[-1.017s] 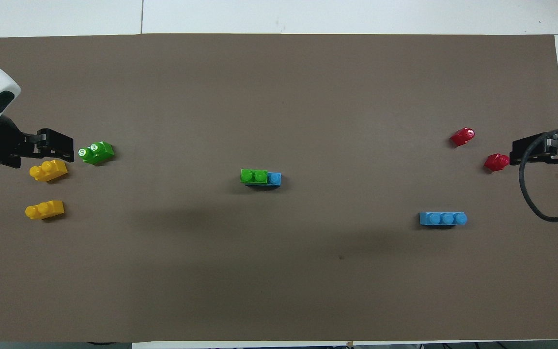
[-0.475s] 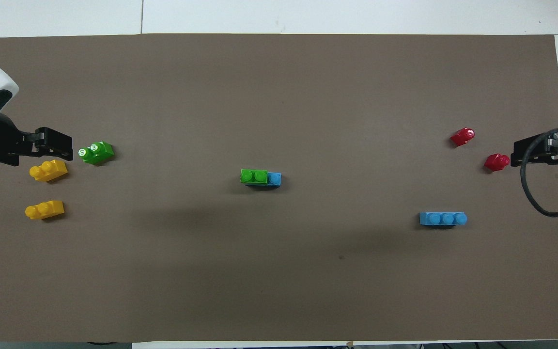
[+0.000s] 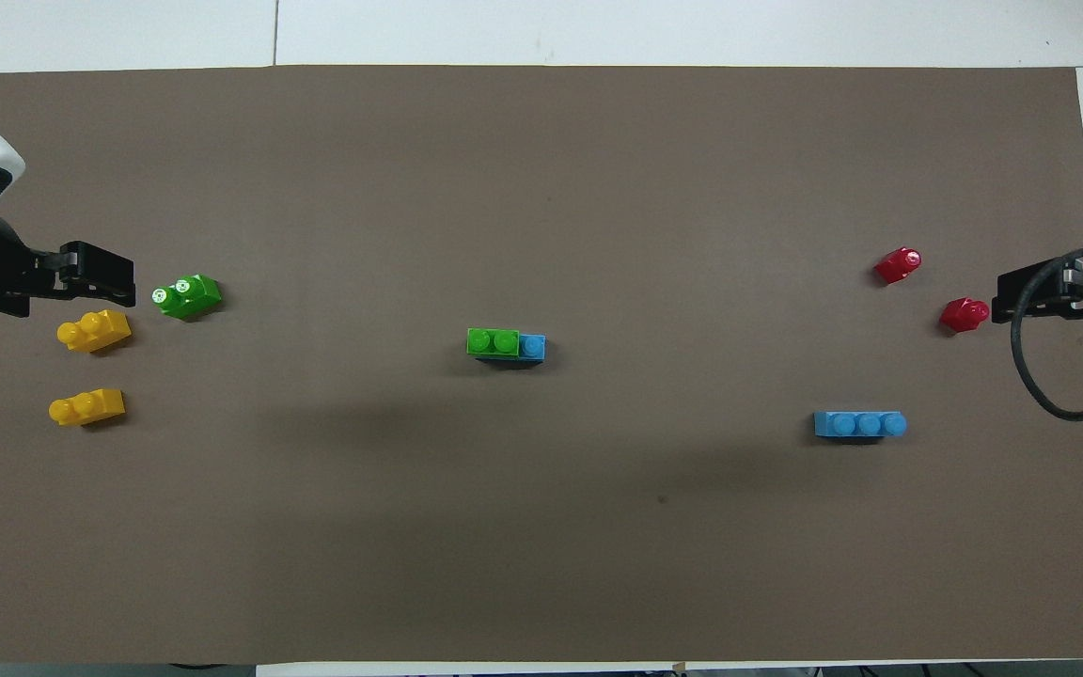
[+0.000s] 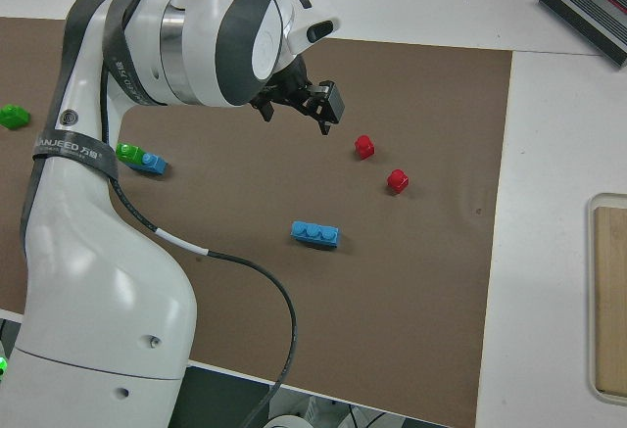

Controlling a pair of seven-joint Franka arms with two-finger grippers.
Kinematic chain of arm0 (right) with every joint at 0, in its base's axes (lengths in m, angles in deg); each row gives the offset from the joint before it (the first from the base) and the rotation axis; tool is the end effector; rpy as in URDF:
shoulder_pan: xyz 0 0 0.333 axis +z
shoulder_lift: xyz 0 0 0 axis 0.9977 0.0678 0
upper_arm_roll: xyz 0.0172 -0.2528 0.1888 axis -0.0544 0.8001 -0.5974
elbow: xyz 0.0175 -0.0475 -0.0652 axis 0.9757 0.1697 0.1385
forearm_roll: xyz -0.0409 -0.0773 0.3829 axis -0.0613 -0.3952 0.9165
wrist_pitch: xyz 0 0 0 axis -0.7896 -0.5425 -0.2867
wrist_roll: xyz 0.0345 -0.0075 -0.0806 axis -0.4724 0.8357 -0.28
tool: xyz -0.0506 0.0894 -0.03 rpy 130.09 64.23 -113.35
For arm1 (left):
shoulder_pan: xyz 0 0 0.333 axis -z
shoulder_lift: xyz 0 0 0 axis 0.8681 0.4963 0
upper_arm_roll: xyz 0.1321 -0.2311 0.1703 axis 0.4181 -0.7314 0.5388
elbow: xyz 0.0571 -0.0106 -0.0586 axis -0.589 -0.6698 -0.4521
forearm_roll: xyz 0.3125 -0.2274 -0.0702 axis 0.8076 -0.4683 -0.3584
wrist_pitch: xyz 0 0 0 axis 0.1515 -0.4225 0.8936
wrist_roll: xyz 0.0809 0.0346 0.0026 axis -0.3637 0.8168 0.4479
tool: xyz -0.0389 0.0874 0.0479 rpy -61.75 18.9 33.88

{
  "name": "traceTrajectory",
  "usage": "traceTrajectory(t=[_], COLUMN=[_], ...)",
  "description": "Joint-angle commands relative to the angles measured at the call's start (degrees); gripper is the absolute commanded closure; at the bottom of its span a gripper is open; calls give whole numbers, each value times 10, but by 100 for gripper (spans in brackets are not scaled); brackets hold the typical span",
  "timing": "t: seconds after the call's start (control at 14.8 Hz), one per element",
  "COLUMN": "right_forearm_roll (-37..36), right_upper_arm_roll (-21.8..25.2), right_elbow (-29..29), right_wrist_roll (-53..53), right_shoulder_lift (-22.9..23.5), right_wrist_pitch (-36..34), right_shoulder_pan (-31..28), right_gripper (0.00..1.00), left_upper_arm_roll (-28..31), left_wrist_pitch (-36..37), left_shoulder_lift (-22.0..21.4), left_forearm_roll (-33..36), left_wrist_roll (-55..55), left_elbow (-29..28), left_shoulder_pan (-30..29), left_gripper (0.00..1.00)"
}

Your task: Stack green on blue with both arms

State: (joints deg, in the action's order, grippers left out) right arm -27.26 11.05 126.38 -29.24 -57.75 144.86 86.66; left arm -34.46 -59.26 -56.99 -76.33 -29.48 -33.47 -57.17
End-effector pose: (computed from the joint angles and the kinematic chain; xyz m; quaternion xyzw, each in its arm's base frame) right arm 0.5268 -0.0087 0.6173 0.9966 -0.0780 -0.0211 0.0157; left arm 0.5560 -0.0466 0.5887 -0.9997 -0.0100 0.0184 0.0151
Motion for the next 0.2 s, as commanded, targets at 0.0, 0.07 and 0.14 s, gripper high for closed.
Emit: traceTrajectory(t=[0.0,0.07,0.14], right_forearm_roll=[8,8,8], right_upper_arm_roll=[-6,-6,-6], right_elbow=[-16,-17,-17], right_wrist_roll=[1,1,1], right_shoulder_lift=[10,10,10], right_wrist_pitch=[-16,-16,-16], right_shoulder_pan=[-10,-10,-10], right_gripper=[0,0,0], left_upper_arm_roll=[-1,-1,-1], left_wrist_pitch=[9,7,7], left_shoulder_lift=[2,2,2], left_forearm_roll=[5,5,4], left_wrist_roll=[9,8,8], left_elbow=[17,17,17], left_shoulder_pan=[-3,-4,-4], left_gripper=[0,0,0])
